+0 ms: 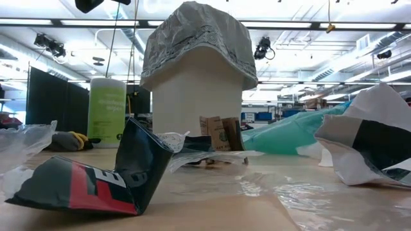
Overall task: Place trash/remove bag and relplace
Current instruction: Put the white tissue paper into the trash bin
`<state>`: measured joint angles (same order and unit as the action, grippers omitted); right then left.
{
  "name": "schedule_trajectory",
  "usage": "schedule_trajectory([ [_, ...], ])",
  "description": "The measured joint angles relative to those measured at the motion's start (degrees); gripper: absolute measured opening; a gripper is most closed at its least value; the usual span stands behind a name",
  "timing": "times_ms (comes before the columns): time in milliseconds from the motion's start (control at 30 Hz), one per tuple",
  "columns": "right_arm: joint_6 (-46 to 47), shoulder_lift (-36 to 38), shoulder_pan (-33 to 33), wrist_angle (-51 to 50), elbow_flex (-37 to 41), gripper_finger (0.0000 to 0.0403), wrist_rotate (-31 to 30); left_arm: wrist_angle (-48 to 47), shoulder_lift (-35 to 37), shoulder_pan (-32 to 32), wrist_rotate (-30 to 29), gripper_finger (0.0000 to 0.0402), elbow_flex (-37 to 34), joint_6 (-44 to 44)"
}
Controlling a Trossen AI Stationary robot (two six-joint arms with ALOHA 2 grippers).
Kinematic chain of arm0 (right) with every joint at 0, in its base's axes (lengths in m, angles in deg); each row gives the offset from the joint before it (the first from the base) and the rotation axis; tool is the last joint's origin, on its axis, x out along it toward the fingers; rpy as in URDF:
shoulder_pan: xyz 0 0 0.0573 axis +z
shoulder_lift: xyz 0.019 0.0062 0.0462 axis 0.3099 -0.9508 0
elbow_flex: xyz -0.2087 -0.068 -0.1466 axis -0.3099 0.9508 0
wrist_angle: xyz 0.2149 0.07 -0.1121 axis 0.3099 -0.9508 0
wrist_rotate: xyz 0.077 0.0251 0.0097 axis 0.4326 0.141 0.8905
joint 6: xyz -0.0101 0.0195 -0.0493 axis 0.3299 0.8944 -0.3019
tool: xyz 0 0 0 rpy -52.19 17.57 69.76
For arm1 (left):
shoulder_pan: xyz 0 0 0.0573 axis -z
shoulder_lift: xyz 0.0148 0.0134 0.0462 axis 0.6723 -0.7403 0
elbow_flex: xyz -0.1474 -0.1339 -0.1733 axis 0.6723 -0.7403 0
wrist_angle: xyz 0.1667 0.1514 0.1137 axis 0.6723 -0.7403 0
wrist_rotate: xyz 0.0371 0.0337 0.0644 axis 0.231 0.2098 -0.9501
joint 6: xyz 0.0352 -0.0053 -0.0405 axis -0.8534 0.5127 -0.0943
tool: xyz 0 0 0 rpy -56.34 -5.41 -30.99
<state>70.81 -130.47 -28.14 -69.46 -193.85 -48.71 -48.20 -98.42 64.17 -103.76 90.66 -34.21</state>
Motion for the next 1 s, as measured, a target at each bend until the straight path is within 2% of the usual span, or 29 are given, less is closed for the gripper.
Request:
schedule_trajectory([
  [100, 3.8, 0.1, 2.3, -18.6, -3.2, 0.0305, 5.0, 0.0, 0.0, 0.1, 2.4, 0.0126, 0.0, 0.8],
  [167, 5.5, 0.3, 5.1, -31.5, -3.2, 0.0299, 5.5, -0.1, 0.0, 0.7, 2.3, 0.0126, 0.0, 0.9],
  [200, 6.2, 0.6, 6.7, -34.7, -2.2, 0.0294, 4.7, -0.1, 0.0, 0.9, 2.2, 0.0126, 0.0, 0.3],
  [367, 12.9, 7.6, 15.9, -22.4, 13.8, 0.0268, -0.2, 0.0, -0.2, 1.1, 2.2, 0.0126, 0.0, -1.1],
  [467, 19.4, 11.4, 20.8, -22.5, 26.3, 0.0253, -6.9, -0.2, -0.2, 1.2, 2.3, 0.0126, 0.0, -0.4],
  [533, 26.0, 14.1, 23.1, -19.0, 34.7, 0.0245, -10.0, 0.0, -0.2, 1.7, 2.3, 0.0126, 0.0, -0.4],
  [733, 41.9, 20.9, 28.9, -7.0, 54.5, 0.0232, -10.3, -0.1, -0.5, 2.1, 2.3, 0.0126, 0.0, -0.3],
  [1000, 51.8, 21.7, 33.7, 8.5, 67.6, 0.0233, -9.0, -0.1, -0.5, 2.2, 2.5, 0.0126, 0.0, -0.1],
])
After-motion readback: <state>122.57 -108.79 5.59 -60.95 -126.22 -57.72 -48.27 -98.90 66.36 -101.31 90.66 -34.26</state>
